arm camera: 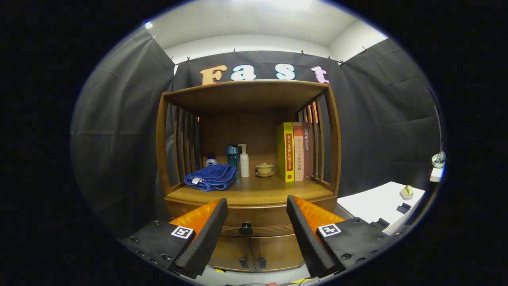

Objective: Pull open the drawer, take out the items inside it, and place them on the countertop above the cabinet.

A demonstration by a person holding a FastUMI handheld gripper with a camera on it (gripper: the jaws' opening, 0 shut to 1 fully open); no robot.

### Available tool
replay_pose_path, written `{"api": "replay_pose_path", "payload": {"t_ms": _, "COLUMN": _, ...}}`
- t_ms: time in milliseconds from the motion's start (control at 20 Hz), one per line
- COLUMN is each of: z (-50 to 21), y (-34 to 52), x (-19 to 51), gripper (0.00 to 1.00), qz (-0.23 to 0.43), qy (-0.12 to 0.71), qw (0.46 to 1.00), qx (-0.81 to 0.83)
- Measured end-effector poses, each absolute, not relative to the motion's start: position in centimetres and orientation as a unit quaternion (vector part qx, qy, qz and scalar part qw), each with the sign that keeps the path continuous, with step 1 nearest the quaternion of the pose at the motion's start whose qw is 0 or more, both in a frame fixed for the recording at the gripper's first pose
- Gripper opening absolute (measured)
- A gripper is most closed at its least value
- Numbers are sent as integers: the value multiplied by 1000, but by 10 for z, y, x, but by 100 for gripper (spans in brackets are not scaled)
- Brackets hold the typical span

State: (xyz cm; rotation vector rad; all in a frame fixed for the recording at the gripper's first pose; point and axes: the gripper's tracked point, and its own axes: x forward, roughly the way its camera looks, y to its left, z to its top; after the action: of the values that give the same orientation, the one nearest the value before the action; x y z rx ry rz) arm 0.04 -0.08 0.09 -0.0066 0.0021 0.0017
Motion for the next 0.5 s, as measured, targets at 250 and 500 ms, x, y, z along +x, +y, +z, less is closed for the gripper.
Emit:
{"api": "replay_pose_path", "payload": {"t_ms": 250, "z": -10, "y": 3, "x": 6, "gripper": 98, "qz": 4, "qy": 10, "qw": 1000, "qx": -11}}
{"api": "replay_pose_path", "payload": {"t_ms": 500, "z": -51, "y": 9, "x": 26, "gripper": 99, "qz": 7, "qy": 53, "qw": 998, "qx": -24}}
